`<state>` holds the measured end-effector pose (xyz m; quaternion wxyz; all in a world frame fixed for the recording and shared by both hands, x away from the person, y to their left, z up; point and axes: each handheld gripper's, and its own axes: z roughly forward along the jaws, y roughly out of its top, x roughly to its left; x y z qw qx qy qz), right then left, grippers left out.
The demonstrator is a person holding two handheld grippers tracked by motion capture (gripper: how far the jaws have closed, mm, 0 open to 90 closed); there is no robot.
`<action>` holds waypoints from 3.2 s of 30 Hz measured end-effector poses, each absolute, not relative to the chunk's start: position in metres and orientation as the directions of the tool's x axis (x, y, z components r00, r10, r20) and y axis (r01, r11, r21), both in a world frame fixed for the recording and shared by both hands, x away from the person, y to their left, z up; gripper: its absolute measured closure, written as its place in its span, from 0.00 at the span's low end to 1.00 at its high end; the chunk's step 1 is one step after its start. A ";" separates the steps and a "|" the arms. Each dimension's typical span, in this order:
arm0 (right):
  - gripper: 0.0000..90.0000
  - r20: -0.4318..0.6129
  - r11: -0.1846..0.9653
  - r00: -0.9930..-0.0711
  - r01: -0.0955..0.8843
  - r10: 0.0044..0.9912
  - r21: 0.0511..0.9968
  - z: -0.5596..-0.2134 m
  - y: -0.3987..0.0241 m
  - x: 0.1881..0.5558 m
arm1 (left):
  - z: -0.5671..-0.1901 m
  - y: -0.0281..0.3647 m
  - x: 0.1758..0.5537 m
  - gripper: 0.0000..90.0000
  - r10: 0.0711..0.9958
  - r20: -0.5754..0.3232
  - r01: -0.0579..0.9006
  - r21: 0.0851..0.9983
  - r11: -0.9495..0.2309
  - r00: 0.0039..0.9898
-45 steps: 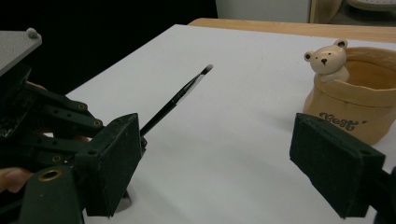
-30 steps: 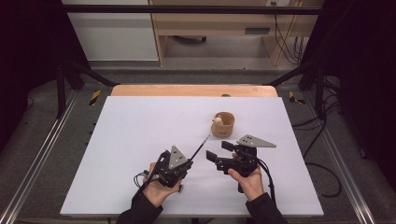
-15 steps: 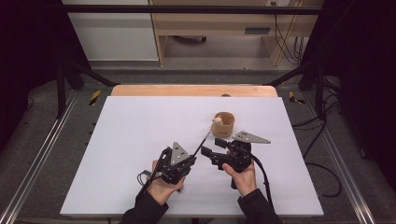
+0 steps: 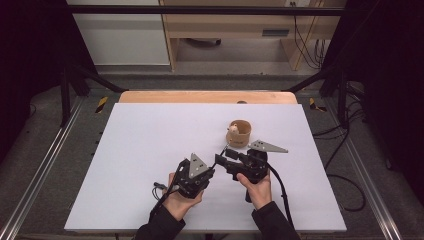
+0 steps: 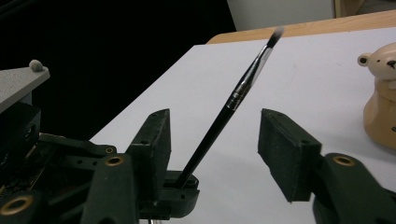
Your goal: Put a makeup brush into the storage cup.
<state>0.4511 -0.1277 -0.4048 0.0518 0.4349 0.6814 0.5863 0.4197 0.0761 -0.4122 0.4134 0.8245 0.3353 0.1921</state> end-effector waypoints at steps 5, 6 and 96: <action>0.61 0.447 -0.064 -0.622 0.538 0.643 0.840 -0.407 -0.127 0.452 | -0.413 0.073 0.419 0.94 0.711 0.040 0.394 0.810 -0.434 0.702; 0.63 0.445 -0.065 -0.623 0.535 0.643 0.843 -0.407 -0.126 0.452 | -0.413 0.073 0.418 0.94 0.712 0.039 0.395 0.809 -0.434 0.701; 0.95 0.265 0.033 -0.630 0.419 0.730 0.907 -0.396 -0.163 0.442 | -0.397 0.219 0.425 0.09 0.762 0.026 0.302 0.909 -0.287 0.647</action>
